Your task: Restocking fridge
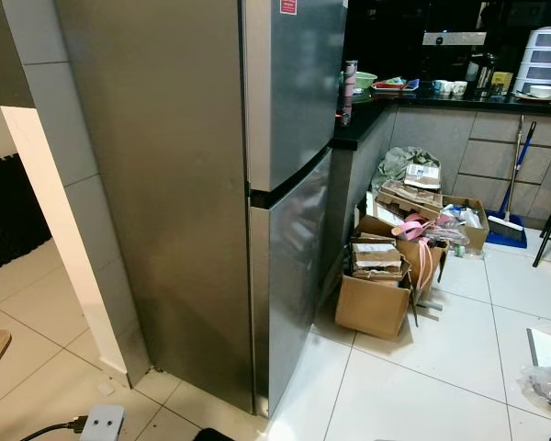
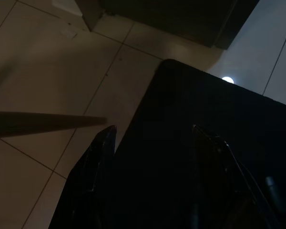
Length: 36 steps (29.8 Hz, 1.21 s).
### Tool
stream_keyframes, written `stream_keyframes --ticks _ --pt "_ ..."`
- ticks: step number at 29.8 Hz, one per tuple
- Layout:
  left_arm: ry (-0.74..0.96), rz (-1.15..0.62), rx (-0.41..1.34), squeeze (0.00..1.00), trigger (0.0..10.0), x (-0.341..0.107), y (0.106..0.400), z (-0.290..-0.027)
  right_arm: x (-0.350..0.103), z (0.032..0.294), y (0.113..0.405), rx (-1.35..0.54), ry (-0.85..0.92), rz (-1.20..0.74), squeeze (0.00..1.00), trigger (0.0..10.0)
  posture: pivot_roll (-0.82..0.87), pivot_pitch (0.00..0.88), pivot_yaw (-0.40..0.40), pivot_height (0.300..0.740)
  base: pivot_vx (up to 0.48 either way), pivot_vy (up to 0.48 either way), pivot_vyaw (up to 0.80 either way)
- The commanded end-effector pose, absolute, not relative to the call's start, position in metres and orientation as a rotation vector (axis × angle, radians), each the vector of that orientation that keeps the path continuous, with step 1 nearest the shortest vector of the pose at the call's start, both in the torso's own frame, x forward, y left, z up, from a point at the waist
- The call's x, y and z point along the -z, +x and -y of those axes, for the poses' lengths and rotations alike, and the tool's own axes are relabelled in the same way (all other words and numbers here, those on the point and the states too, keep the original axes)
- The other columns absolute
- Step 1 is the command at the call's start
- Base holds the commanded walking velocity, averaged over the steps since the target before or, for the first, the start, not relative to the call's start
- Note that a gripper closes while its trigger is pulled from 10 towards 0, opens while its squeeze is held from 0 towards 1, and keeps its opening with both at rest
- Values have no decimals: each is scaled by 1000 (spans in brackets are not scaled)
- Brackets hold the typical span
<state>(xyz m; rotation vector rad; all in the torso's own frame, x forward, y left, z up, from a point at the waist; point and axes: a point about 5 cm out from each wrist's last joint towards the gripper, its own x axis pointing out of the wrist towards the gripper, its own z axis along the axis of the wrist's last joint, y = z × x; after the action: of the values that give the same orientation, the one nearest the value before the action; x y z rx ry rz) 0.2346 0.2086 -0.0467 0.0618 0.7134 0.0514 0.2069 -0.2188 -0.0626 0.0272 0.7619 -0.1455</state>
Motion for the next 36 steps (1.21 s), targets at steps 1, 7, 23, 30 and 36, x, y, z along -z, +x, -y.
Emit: stream_keyframes --ticks 1,7,23,30,36 --pt "72 -717 -39 0 10000 46 237 -207 58 219 214 146 23 -738 0 10000 -67 5 3 740 0 0 0" --pt "78 -711 -47 0 10000 43 242 -207 52 222 223 143 18 -711 0 10000 -72 0 -2 740 0 0 0" --pt "79 -748 -46 0 10000 52 228 -206 51 218 225 115 0 -704 0 10000 -74 68 -7 740 0 0 0" --pt "71 -749 -89 0 10000 56 219 -213 53 218 222 62 -37 -726 0 10000 -54 100 -67 740 0 0 0" --pt "67 -760 -97 0 10000 60 211 -213 51 220 225 49 -52 -726 0 10000 -55 122 -89 740 0 0 0"
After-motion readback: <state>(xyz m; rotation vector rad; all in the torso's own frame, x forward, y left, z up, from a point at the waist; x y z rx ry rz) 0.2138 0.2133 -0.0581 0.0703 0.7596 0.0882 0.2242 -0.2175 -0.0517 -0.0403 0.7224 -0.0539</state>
